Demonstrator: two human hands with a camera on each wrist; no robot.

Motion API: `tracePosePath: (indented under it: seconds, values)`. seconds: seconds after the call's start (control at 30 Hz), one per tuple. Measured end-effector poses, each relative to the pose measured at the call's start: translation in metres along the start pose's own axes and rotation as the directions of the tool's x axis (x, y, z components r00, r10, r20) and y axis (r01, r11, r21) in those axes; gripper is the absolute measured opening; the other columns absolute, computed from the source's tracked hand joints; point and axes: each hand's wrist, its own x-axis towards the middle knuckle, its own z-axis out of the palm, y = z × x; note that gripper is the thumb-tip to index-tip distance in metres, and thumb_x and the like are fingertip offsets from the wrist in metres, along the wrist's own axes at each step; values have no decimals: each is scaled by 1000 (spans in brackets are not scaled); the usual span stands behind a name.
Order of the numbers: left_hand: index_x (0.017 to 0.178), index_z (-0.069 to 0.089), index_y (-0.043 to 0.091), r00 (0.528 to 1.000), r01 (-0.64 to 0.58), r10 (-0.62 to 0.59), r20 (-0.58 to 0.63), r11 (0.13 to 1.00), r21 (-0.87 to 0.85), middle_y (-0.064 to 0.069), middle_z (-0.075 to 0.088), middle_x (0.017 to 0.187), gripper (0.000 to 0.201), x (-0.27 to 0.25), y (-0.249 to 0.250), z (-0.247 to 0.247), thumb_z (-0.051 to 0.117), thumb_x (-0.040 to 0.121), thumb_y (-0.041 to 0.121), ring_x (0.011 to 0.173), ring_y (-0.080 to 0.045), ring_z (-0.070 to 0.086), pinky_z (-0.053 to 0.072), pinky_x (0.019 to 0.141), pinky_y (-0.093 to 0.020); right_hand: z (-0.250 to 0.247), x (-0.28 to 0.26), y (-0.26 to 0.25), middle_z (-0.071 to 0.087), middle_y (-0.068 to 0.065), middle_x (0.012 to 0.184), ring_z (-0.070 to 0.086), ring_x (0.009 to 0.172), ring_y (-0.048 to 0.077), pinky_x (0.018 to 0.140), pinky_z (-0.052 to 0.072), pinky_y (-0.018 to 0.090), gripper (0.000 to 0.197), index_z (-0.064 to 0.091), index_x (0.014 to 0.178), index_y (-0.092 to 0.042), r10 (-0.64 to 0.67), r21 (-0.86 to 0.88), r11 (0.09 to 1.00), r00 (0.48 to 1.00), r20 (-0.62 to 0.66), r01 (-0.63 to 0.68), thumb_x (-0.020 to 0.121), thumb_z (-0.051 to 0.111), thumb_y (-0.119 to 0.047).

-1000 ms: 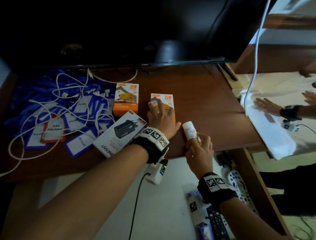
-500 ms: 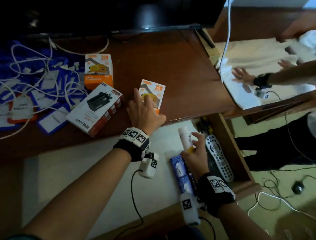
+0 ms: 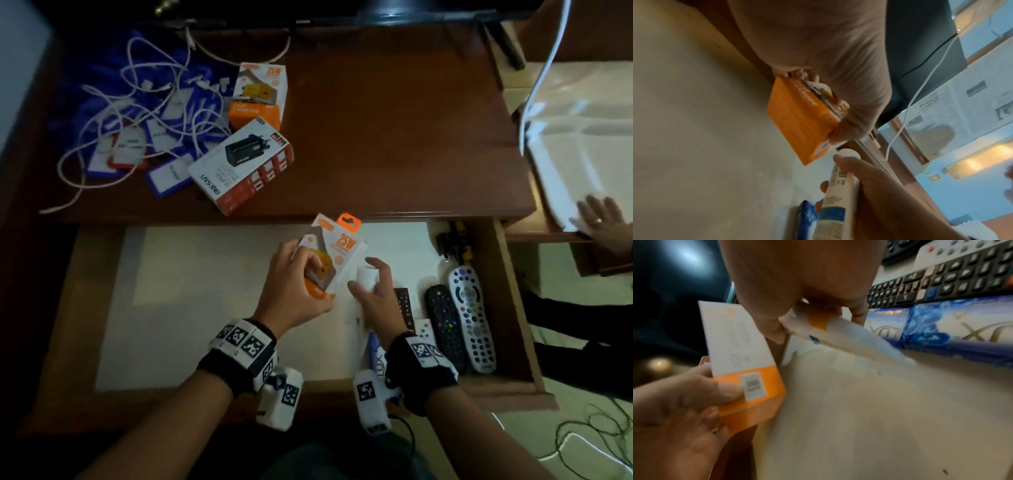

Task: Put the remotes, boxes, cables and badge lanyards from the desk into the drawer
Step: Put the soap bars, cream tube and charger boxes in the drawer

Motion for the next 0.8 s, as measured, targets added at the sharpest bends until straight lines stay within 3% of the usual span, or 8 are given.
tracePosePath:
  seconds: [0.07,0.17,0.27,0.37,0.5,0.67,0.8]
  values:
    - [93,47,30,992,118,-116,53,993,-22,4,42,114,60,-10,-11,5,78,43,40,102,-20,50,47,86,-33,6,2,0,59,7,101,57,81,18,72,48,30,51,40,123,-29,-24,-81,996,999,31,26,83,66,-11]
    - [111,42,32,941,321,-321,110,947,21,1,40,121,81,-21,-27,14,83,42,40,107,-21,50,50,89,-38,11,5,0,58,5,97,55,75,12,58,43,19,51,41,124,-23,17,-214,977,996,89,2,82,65,-7]
    - [127,28,32,865,431,-452,219,891,139,-4,34,127,97,-32,-34,19,83,47,35,116,-27,42,48,93,-40,18,8,5,58,6,98,57,74,14,52,43,18,42,45,115,-20,85,-392,920,983,163,-14,81,68,-9]
    - [132,22,34,835,397,-463,297,881,255,-7,26,133,100,-41,-35,23,82,52,38,120,-31,38,45,93,-39,27,9,9,58,5,98,58,82,21,58,44,24,42,46,114,-18,111,-551,834,973,202,19,80,70,-18]
    - [137,15,34,782,296,-485,392,842,452,-10,24,136,102,-49,-37,25,80,60,48,119,-34,42,46,92,-45,34,5,6,59,7,97,61,91,27,68,45,29,45,41,116,-14,205,-741,670,949,238,41,83,69,-28]
    - [128,22,33,734,296,-507,452,838,458,-8,37,128,88,-54,-35,24,78,63,53,111,-33,53,48,91,-43,28,6,0,57,17,119,58,108,33,82,48,35,39,46,116,-5,229,-850,525,954,194,47,83,64,-18]
    - [131,26,31,706,312,-526,475,832,458,-7,37,130,82,-56,-34,29,75,69,54,111,-29,54,47,92,-41,17,9,-5,61,19,110,62,99,33,79,51,34,20,57,101,0,187,-888,441,954,234,131,86,58,-13]
